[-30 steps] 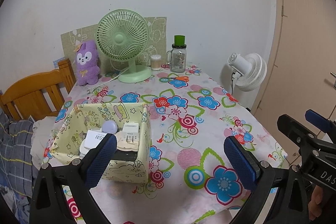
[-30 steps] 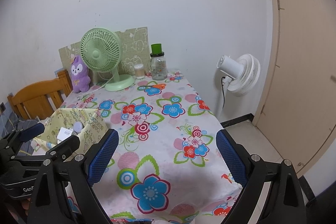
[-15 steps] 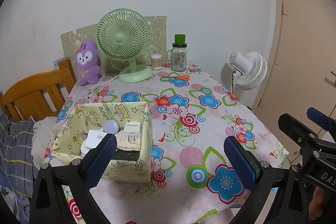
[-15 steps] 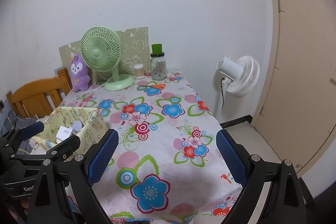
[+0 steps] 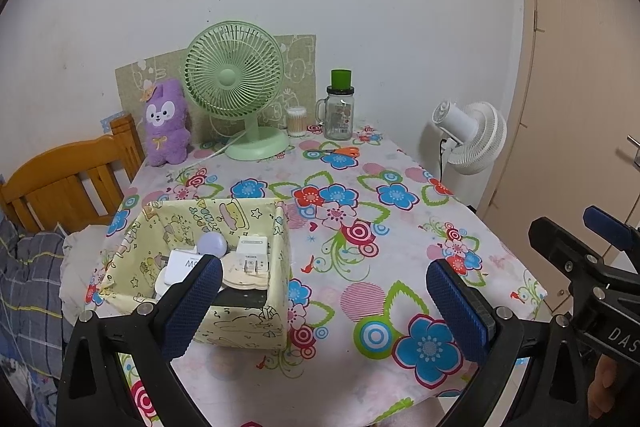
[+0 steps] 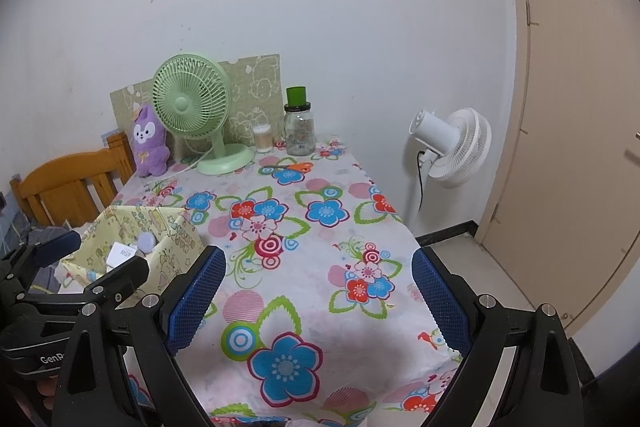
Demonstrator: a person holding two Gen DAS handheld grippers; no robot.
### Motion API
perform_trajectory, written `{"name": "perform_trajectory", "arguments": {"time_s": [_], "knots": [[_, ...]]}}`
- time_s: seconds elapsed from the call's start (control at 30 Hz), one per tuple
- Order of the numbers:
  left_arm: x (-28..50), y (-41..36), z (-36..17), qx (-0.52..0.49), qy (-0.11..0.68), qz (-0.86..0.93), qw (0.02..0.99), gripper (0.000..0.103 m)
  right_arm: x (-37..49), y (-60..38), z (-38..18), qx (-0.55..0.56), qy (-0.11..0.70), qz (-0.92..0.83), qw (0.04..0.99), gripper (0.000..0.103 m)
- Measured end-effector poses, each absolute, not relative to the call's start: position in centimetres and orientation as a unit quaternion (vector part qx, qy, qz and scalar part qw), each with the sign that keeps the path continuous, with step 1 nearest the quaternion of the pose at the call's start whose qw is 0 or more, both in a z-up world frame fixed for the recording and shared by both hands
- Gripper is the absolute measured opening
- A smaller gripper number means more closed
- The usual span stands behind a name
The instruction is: Organize rigid objects
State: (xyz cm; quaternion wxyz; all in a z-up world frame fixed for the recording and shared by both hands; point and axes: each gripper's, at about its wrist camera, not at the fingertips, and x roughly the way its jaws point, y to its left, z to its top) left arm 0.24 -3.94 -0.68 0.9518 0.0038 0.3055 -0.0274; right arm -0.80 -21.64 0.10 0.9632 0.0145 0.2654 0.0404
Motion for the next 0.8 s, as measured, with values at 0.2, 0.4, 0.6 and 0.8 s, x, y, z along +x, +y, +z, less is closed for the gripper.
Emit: {"name": "perform_trajectory", "arguments": {"time_s": [0.2, 0.4, 0.6, 0.8], "knots": [[0.11, -3.92, -0.6, 0.003, 0.305, -0.027, 0.952, 0.103, -1.04, -21.54, 0.15, 0.015, 0.264, 0.04, 0.964, 0.096], [0.07, -3.92, -0.5, 0.003, 0.305, -0.026, 0.952, 0.103, -1.11, -21.49, 0.18, 0.015, 0.264, 0.04, 0.964, 0.096], [-0.01, -3.9, -0.34, 0.003, 0.304, -0.027, 0.952, 0.103, -1.34, -21.44, 0.16, 0.022, 0.267, 0.043, 0.963, 0.096], [-0.02, -3.9, -0.34, 0.003, 0.304, -0.027, 0.952, 0.103, -1.33, -21.5, 0.1, 0.02, 0.268, 0.042, 0.962, 0.096]]}}
